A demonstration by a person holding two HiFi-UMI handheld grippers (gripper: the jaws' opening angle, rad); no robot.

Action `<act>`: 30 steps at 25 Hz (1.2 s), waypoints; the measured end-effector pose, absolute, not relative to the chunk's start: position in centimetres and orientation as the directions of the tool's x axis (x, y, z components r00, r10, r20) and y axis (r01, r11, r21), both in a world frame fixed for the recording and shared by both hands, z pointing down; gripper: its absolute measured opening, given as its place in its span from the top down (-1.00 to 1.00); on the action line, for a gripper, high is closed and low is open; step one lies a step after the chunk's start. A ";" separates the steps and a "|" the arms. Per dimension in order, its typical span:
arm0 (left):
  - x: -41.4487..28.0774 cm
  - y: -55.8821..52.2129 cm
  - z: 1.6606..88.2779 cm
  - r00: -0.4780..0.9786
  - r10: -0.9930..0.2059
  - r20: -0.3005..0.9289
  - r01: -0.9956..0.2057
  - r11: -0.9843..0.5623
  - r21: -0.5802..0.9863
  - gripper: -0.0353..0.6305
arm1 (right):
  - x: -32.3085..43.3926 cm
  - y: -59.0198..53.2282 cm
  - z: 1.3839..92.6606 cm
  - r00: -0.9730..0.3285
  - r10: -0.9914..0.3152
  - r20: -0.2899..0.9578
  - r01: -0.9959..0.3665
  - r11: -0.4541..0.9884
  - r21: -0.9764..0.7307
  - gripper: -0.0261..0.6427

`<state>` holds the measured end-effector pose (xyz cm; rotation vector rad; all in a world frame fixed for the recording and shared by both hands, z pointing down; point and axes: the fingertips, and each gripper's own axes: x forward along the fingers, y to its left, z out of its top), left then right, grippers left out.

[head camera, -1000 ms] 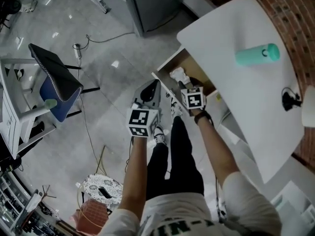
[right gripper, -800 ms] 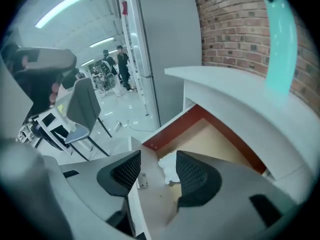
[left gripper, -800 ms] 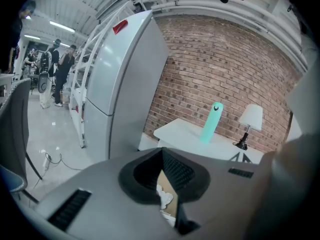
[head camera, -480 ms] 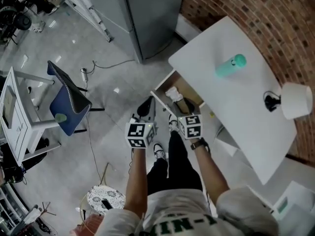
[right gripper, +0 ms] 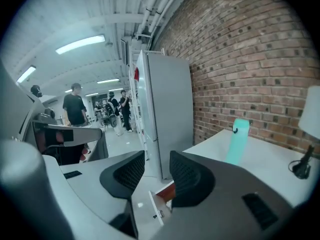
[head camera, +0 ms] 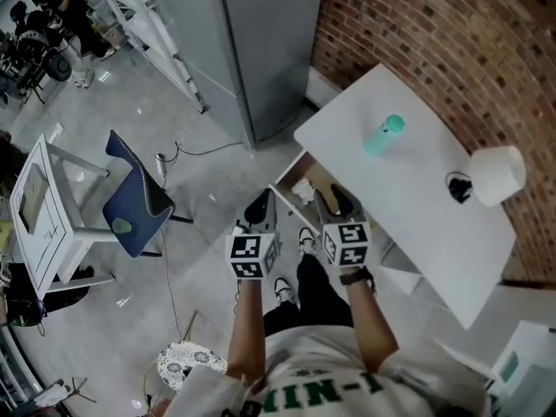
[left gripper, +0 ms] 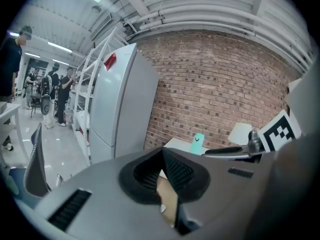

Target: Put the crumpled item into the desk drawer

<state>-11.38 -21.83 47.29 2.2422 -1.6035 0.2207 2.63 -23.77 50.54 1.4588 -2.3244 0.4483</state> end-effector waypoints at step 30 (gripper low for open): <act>-15.4 -13.7 28.6 0.243 -0.968 0.062 -0.969 -0.239 0.061 0.90 | -1.5 -17.0 30.0 -0.449 -0.891 0.060 -0.893 0.450 0.001 0.92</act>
